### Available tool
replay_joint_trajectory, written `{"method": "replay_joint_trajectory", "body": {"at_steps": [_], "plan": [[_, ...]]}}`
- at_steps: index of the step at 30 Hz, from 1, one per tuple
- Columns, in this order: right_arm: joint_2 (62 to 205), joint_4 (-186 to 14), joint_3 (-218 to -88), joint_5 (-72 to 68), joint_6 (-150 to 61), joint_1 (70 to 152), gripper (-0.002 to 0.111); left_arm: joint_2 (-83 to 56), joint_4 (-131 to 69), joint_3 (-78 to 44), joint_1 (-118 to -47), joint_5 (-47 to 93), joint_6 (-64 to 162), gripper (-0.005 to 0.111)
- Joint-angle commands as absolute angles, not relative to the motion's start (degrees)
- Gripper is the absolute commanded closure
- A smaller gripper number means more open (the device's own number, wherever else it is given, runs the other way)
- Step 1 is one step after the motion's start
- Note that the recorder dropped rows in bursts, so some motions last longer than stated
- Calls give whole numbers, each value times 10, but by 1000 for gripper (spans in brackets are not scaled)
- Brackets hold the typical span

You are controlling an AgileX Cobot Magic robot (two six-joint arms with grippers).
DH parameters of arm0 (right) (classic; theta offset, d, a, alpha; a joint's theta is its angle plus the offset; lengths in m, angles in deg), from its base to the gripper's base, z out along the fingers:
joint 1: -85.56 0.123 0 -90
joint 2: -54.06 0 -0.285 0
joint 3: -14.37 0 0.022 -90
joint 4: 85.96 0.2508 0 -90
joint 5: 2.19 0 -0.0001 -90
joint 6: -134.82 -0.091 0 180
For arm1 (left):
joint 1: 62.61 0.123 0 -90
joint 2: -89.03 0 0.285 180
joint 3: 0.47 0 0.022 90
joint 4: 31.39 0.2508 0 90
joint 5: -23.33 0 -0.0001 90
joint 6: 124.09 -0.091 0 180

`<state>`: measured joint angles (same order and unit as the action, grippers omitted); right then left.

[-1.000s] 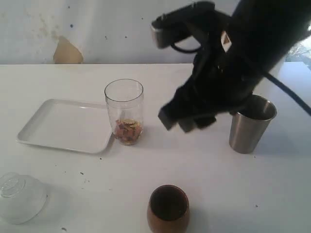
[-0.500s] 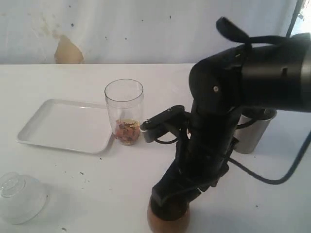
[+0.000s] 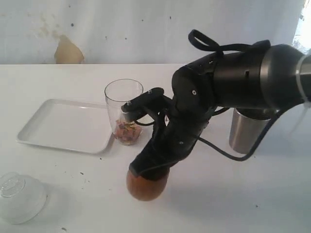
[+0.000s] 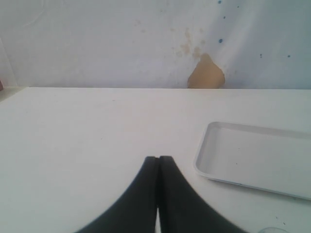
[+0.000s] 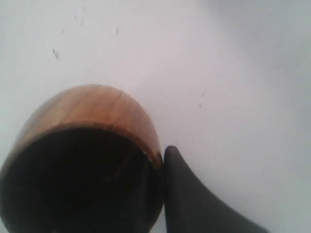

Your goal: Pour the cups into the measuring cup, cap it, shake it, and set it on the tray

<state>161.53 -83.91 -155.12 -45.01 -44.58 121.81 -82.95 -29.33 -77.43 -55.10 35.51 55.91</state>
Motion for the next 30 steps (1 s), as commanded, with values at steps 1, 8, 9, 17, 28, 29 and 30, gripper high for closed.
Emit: {"method": "replay_joint_trajectory", "body": {"at_steps": [1, 8, 9, 17, 28, 29, 30], "plan": [[1626, -884, -1578, -439, -495, 1216, 107, -832, -295, -777, -554, 349, 559, 106], [1646, -884, -1640, -478, -480, 1216, 57, -832, -295, -777, -554, 349, 559, 106], [1644, -884, -1653, -494, -480, 1216, 57, -832, -295, -777, -554, 349, 559, 106], [1541, -1004, -1669, -557, -535, 1216, 57, -832, -295, -777, -554, 349, 559, 106], [1335, -1231, -1485, -468, -791, 1216, 57, -832, -295, -777, -554, 349, 559, 106], [1325, -1252, -1469, -468, -808, 1216, 57, -832, -295, -777, -554, 349, 559, 106], [1319, -1269, -1455, -467, -815, 1216, 57, -832, -295, -777, -554, 349, 559, 106]]}}
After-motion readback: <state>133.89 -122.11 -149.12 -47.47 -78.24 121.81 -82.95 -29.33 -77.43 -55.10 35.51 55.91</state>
